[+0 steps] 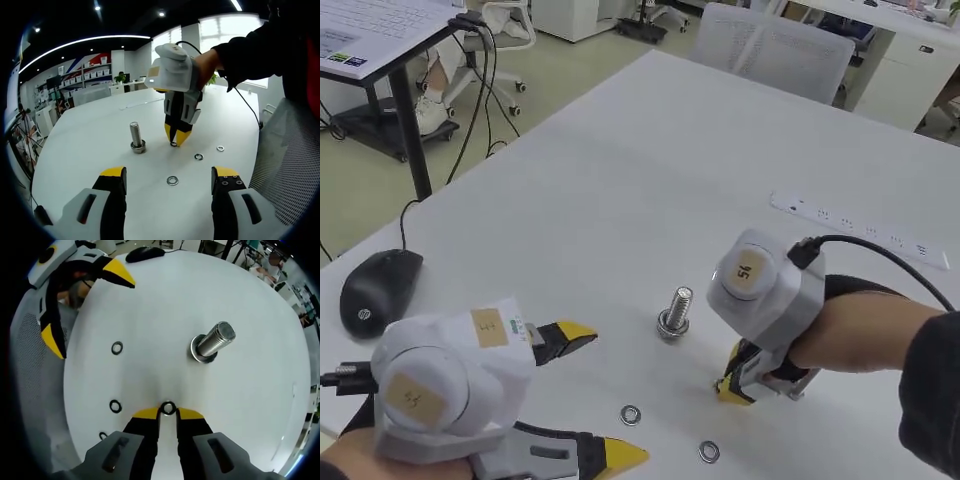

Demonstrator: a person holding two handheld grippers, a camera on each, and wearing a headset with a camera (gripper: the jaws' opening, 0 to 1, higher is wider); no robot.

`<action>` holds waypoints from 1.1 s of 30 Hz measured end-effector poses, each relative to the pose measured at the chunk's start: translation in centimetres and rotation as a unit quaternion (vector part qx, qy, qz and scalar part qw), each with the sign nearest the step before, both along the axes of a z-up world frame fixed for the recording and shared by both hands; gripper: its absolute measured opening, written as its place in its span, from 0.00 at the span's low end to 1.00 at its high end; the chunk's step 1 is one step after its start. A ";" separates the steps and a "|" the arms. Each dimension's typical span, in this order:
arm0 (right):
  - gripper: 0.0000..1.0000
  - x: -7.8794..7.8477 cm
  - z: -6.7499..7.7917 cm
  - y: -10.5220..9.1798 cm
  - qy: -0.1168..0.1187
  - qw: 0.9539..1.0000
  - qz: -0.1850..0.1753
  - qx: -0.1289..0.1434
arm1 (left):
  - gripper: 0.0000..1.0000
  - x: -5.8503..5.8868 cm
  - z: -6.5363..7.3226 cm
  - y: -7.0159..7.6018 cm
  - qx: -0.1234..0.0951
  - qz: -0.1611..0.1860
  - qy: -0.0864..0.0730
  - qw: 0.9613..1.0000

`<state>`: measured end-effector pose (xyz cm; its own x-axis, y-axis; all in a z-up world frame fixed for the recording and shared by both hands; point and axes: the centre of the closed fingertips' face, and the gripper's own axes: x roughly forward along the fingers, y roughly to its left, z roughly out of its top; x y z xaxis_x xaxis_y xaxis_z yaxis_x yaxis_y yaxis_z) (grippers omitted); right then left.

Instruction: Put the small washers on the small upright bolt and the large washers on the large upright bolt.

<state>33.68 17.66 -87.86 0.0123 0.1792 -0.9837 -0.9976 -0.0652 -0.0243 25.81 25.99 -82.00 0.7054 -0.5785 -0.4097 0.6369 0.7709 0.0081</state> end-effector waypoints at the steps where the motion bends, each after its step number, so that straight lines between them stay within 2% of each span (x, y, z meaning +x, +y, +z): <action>1: 0.14 0.0 0.0 0.0 0.000 1.000 0.000 0.000 | 0.68 0.0 0.0 0.0 0.000 0.000 0.000 1.000; 17: 0.14 -0.2 0.4 0.1 0.005 1.000 0.004 0.005 | 0.68 0.0 0.2 -0.2 0.002 -0.003 0.000 1.000; 33: 0.14 -0.7 3.8 -0.4 0.001 1.000 -0.006 0.025 | 0.68 0.2 0.4 -0.8 0.002 -0.014 -0.003 1.000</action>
<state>32.99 17.25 -84.02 0.0132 0.2284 -0.9735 -0.9983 -0.0521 -0.0258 26.04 25.19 -81.60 0.6914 -0.5969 -0.4072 0.6583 0.7526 0.0145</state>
